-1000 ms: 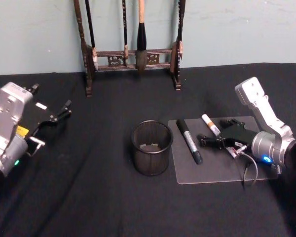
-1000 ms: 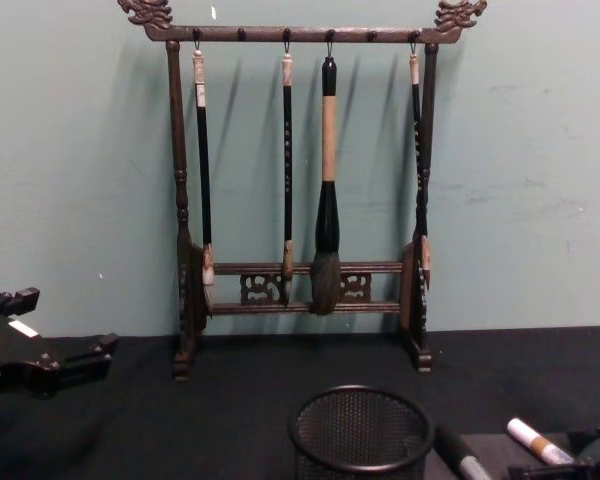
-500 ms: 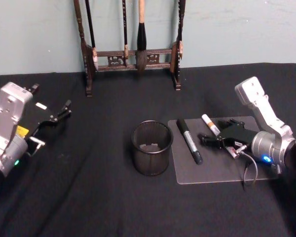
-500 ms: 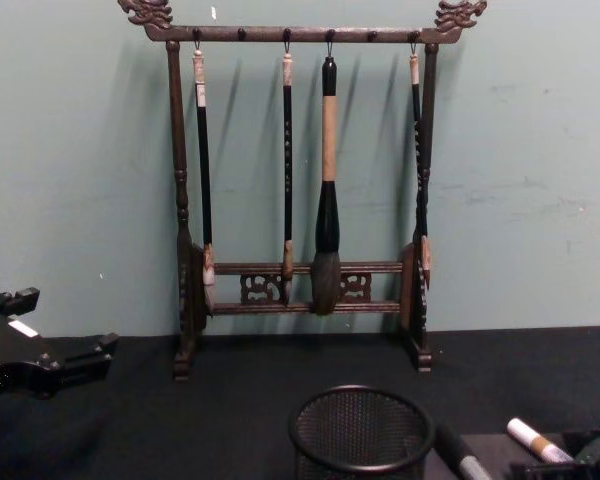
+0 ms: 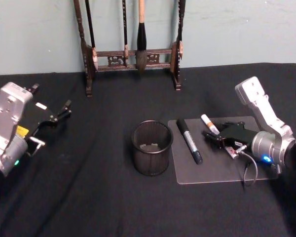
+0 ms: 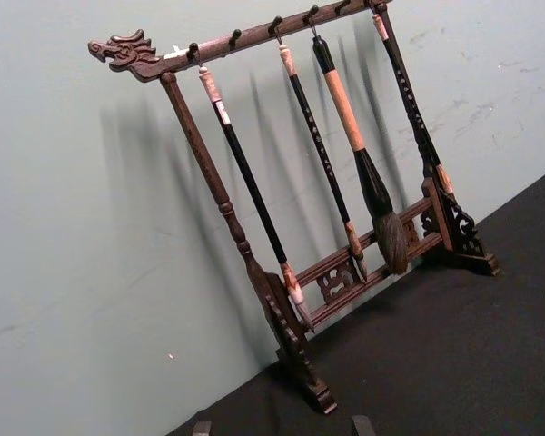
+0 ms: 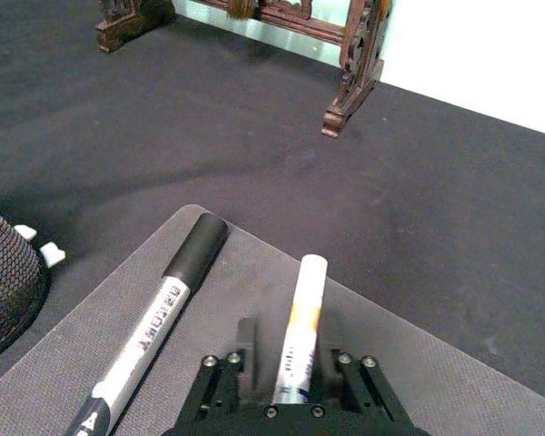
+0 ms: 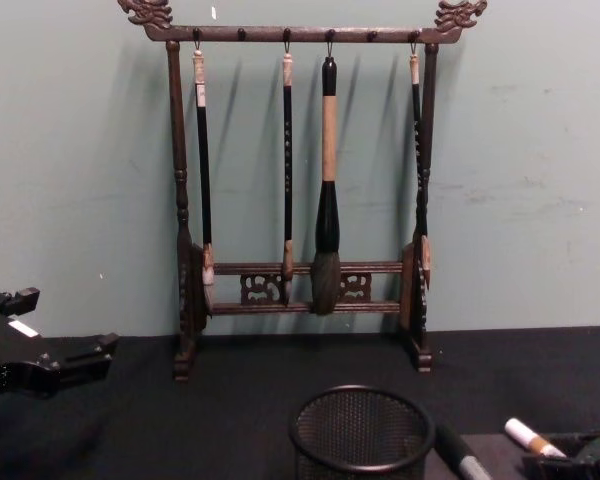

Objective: Pick up the water-based marker from the table and place it into the pen holder.

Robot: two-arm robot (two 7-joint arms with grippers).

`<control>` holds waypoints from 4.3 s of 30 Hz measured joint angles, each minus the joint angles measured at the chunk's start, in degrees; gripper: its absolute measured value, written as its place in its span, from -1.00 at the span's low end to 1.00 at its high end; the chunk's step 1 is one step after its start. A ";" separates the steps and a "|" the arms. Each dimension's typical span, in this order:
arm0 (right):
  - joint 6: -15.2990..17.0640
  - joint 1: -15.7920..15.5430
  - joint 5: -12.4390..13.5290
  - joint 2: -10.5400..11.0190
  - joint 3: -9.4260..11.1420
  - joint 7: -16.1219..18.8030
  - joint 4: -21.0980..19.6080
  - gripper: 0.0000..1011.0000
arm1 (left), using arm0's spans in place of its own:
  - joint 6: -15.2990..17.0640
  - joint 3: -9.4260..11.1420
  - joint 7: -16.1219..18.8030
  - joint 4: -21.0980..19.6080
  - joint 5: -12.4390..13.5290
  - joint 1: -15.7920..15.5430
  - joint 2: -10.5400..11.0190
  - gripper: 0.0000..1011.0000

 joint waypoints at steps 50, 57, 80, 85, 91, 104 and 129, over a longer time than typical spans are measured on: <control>-27.53 -4.29 1.40 -5.71 5.95 -0.21 -6.73 -0.65 | 0.00 0.00 0.00 0.00 0.00 0.00 0.00 0.98; -29.42 -2.93 4.38 -6.96 4.02 5.00 -5.16 -0.65 | 0.00 0.00 0.00 0.00 0.00 0.00 0.00 0.98; -29.44 1.11 14.14 -10.62 -3.32 15.13 1.45 -0.65 | 0.00 0.00 0.00 0.00 0.00 0.00 0.00 0.98; -29.09 1.70 14.66 -10.84 -4.34 15.29 3.05 -0.65 | 0.00 0.00 0.00 0.00 0.00 0.00 0.00 0.98; -29.04 2.26 15.24 -11.05 -5.36 15.16 4.35 -0.65 | 0.00 0.00 0.00 0.00 0.00 0.00 0.00 0.98; -29.19 2.60 15.26 -11.20 -6.92 14.23 5.52 -0.65 | 0.00 0.00 0.00 0.00 0.00 0.00 0.00 0.98; -29.58 2.32 14.33 -11.15 -7.35 13.58 5.48 -0.13 | 0.00 0.00 0.00 0.00 0.00 0.00 0.00 0.98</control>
